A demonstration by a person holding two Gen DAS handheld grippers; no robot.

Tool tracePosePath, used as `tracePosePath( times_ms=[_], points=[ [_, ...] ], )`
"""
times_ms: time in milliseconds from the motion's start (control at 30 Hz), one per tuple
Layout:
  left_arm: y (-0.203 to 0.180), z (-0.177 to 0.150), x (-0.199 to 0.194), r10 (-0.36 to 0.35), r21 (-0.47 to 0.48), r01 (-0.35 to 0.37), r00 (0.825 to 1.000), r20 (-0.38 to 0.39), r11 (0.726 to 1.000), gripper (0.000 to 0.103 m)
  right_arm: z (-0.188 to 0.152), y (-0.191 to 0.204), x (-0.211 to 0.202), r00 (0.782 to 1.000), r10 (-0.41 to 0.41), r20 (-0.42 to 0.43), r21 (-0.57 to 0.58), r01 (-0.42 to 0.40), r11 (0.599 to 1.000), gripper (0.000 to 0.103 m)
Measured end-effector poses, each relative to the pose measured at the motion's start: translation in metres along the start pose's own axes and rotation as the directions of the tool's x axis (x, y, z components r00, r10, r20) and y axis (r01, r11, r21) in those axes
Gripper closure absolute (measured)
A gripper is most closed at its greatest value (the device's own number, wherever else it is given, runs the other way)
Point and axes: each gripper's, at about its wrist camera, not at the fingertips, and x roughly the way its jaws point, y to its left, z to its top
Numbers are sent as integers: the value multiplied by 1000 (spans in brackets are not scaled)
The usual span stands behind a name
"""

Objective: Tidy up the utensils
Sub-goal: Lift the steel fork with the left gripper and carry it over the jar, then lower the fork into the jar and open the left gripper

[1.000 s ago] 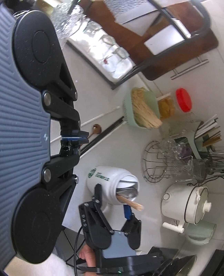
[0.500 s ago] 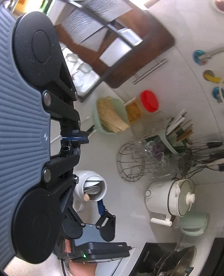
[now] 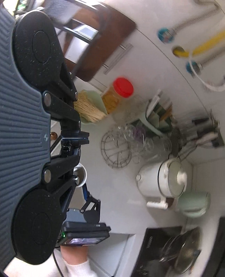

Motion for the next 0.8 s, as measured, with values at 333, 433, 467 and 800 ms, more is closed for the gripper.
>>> tracePosePath(
  times_ms=[333,433,467,800],
  points=[
    [-34,26,35,-89,115,93,995,-45,989,103,-4,0,-3,1000,3,14,6,-3,1000,20],
    [-46,29,49,-110,145,118,992,-66,982,103,-3,1,-3,1000,1,12,7,-1,1000,20],
    [-50,30,54,-114,157,124,991,-74,980,103,-3,0,-3,1000,1,11,8,-1,1000,20],
    [-66,23,110,-172,159,207,962,-211,965,103,-4,0,-3,1000,-1,15,8,1,1000,20]
  ],
)
